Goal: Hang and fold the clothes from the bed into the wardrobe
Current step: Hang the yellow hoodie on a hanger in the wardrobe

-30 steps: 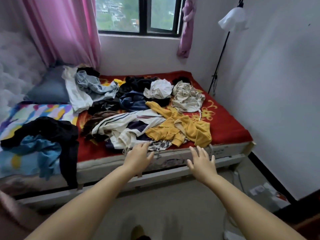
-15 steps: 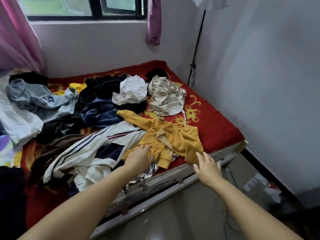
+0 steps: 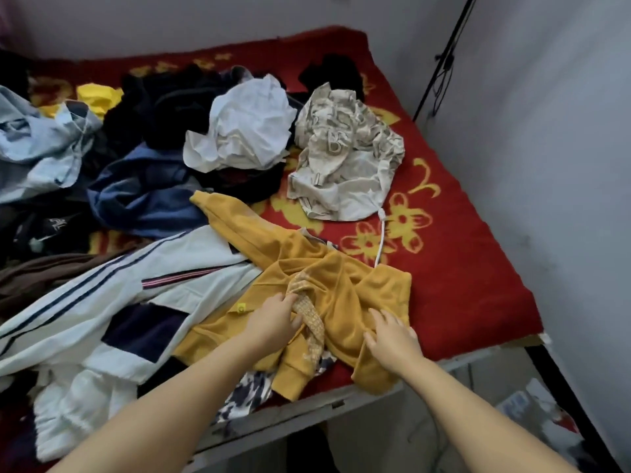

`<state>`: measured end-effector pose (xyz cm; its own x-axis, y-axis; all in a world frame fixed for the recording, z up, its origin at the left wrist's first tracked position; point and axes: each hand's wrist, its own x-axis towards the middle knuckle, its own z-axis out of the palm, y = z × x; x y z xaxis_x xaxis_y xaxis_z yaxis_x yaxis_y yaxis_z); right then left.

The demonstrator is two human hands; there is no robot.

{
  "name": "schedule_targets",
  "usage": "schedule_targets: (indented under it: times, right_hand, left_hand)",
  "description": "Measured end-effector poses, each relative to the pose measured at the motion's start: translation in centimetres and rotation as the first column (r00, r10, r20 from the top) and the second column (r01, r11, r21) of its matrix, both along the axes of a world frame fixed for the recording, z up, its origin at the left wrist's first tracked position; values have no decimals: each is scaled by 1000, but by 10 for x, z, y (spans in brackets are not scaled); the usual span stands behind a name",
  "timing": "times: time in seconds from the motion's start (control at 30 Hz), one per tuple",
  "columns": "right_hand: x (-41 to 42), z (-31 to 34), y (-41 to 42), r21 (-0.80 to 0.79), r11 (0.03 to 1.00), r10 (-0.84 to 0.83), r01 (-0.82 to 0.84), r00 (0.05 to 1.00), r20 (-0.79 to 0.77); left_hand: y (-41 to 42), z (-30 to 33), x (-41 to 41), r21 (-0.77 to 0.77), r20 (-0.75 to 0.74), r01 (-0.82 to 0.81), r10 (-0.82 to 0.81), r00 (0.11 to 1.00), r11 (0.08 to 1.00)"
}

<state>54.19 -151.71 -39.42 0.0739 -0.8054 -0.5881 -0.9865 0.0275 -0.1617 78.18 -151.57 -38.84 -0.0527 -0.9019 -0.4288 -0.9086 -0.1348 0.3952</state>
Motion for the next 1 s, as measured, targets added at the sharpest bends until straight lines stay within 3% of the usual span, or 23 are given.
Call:
schedule_targets:
  times: [0.17,0.27,0.4,0.53,0.6,0.73,1.0]
  right_hand:
    - [-2,-80,-73,164,984,-82,69,993,79]
    - [4,-123,-77,230,972,-60,45,997,57]
    - [13,-163,-68,114,993,-24,27,999,-28]
    - [12,-177,-62,-20,1000,19,-21,998,-56]
    - [10,-174,-67,-72,997,36,-38,999,-24]
    - [2,-143,-84,-101,991,-69,86,984,162]
    - [17,-11,-109,-357,922,35,152,884,466]
  left_hand:
    - [-75,-75,-23,84,-9,-129,131,991,988]
    - [-99,-113,-27,95,50,-228,224,973,969]
    - [-112,-158,-30,208,135,-263,238,962,942]
    - [-114,-179,-30,73,127,-278,267,955,958]
    - [-118,-176,-24,31,53,-247,245,968,968]
    - [-112,-146,-8,20,-119,-257,258,959,966]
    - [-66,-9,37,-182,-416,-301,204,886,936]
